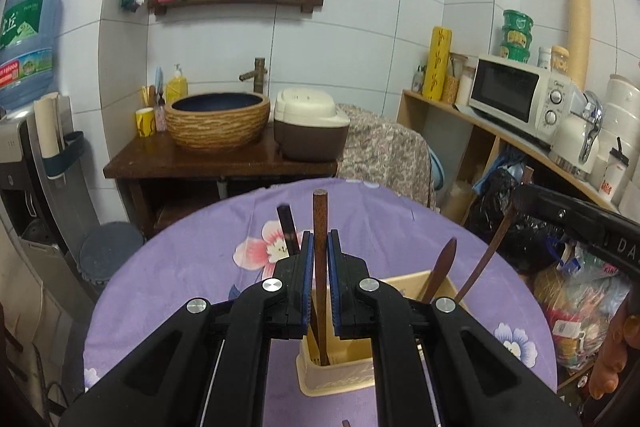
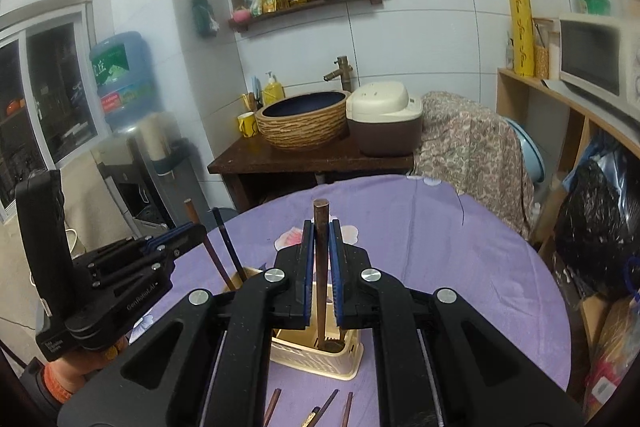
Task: Organize utensils
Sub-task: 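Open both tools to drop the chopsticks into the holder, then move both tools back toward the remaining chopsticks and spoons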
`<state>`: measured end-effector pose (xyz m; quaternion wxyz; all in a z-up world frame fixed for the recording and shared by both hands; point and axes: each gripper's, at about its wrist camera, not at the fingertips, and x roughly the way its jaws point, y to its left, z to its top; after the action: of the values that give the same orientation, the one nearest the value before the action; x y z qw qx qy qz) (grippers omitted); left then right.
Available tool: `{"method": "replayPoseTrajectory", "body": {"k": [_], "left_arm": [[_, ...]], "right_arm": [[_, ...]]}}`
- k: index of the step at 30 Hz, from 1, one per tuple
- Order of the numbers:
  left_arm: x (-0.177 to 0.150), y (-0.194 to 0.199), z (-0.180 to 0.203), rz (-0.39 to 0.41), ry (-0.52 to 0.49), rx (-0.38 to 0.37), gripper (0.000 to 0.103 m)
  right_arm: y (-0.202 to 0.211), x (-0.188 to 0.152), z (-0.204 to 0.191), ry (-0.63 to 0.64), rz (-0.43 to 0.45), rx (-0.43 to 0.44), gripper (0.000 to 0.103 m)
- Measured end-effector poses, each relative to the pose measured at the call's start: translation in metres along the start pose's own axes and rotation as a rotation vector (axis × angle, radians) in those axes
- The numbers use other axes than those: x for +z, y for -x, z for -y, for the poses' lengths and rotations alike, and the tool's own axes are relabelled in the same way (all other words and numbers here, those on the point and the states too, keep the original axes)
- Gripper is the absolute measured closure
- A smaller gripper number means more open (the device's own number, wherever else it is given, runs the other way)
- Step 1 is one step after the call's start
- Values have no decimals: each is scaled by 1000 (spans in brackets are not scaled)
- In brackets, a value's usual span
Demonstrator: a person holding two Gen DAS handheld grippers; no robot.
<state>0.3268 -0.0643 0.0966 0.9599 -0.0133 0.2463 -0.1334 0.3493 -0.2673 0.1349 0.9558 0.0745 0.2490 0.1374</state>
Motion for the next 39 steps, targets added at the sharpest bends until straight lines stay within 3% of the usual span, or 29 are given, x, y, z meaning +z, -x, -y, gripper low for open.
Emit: {"method": "replayPoseTrajectory", "body": {"k": [8,10,11,12,13,14,15,19,21,30,33,36,39], "left_arm": [[-6,-3,-3,-20,1,1,95],[-6,-1,-3,-21,6,-10,89],[-6,1,-3,-18,8,-12,76],[-6,7,-4,0,10,-4,58],[-7,9,-5,12,11,1,50],[-8,17,-6,38,13,8,40],[-9,24,-7,60,16,9,37],[-18,41,-11,91,27,-3,21],[-28,51,-16,117,37,-5,6],[-91,79,-29,119,56,-1,5],[-115,82,-33,79,33,14,5],[-138,81,-36,34,17,76,5],[-155,82,-43,-15,46,108,5]], "right_arm": [[-8,-8,8,-16,-1,-12,94],[-8,-10,9,-24,7,-1,93],[-7,-10,8,-23,9,-2,89],[-5,-12,6,-19,18,-4,80],[-4,-13,6,-17,24,-4,72],[-1,-14,5,-13,35,-5,47],[3,-15,4,-9,51,-10,34],[19,-22,-3,12,106,-29,21],[30,-30,-4,6,129,-24,14],[53,-96,-15,78,125,-40,6],[53,-121,-15,107,104,-70,6],[53,-148,-13,126,57,-108,6],[54,-174,-10,108,19,-105,6]]}}
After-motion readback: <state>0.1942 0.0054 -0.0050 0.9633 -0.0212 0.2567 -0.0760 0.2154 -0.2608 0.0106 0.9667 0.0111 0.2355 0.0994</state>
